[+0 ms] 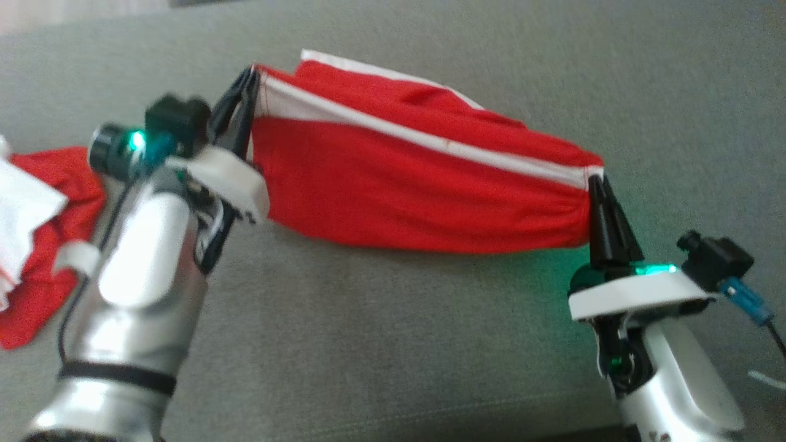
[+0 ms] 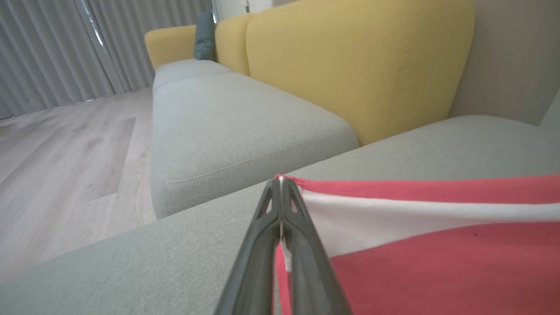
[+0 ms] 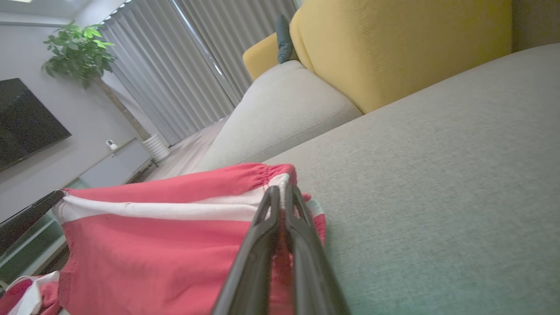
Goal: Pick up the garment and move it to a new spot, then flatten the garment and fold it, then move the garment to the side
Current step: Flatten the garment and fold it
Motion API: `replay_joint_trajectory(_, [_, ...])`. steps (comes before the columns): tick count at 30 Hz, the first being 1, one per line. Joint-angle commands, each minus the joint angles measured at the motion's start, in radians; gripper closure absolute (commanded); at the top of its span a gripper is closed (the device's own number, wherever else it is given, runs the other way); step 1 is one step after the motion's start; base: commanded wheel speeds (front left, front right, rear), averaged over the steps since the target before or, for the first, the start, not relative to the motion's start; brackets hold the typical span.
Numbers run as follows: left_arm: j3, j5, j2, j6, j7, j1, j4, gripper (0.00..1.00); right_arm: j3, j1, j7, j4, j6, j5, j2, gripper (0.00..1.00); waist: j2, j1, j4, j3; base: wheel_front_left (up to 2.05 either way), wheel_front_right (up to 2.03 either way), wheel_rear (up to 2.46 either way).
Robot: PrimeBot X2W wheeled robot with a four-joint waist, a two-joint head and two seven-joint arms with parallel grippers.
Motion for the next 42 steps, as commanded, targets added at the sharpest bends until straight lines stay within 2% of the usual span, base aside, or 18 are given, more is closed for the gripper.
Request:
replay_joint_trajectory(1, [-0.005, -0.022, 0.046, -0.005, 0.008, -0.094, 0.015, 1.00, 0.004, -0.049, -0.011, -0.019, 0.007, -0.015, 0.012, 1.00, 0.0000, 0.0001, -0.061, 0.079, 0.00, 0.00, 0.00])
replay_joint_trajectory(4, [-0.101, -0.085, 0.076, -0.005, 0.017, -0.190, 0.069, 1.00, -0.014, -0.093, -0.011, -0.013, 0.007, -0.015, 0.020, 1.00, 0.0000, 0.0001, -0.085, 0.123, 0.00, 0.00, 0.00])
replay_joint_trajectory(11, [-0.278, -0.214, 0.156, -0.006, 0.027, -0.373, 0.160, 1.00, 0.020, -0.165, -0.011, -0.035, 0.007, 0.055, 0.021, 1.00, 0.0000, 0.0001, -0.128, 0.195, 0.00, 0.00, 0.00])
replay_joint_trajectory(20, [-0.335, -0.246, 0.198, -0.006, 0.022, -0.509, 0.330, 1.00, 0.061, -0.212, -0.011, -0.027, 0.007, 0.065, 0.021, 1.00, 0.0000, 0.0001, -0.167, 0.244, 0.00, 0.00, 0.00])
replay_joint_trajectory(25, [-0.342, -0.236, 0.202, -0.003, 0.013, -0.542, 0.395, 1.00, 0.085, -0.231, -0.011, -0.019, 0.007, 0.066, 0.021, 1.00, 0.0000, 0.0001, -0.171, 0.255, 0.00, 0.00, 0.00])
replay_joint_trajectory(34, [-0.383, -0.232, 0.173, -0.005, 0.004, -0.565, 0.481, 1.00, 0.112, -0.271, -0.011, 0.026, 0.007, -0.001, 0.021, 1.00, 0.0000, 0.0001, -0.140, 0.264, 0.00, 0.00, 0.00])
replay_joint_trajectory(42, [-0.408, -0.300, 0.120, -0.006, -0.009, -0.554, 0.426, 1.00, 0.091, -0.312, -0.011, 0.090, 0.007, -0.016, 0.021, 1.00, 0.0000, 0.0001, -0.113, 0.264, 0.00, 0.00, 0.00])
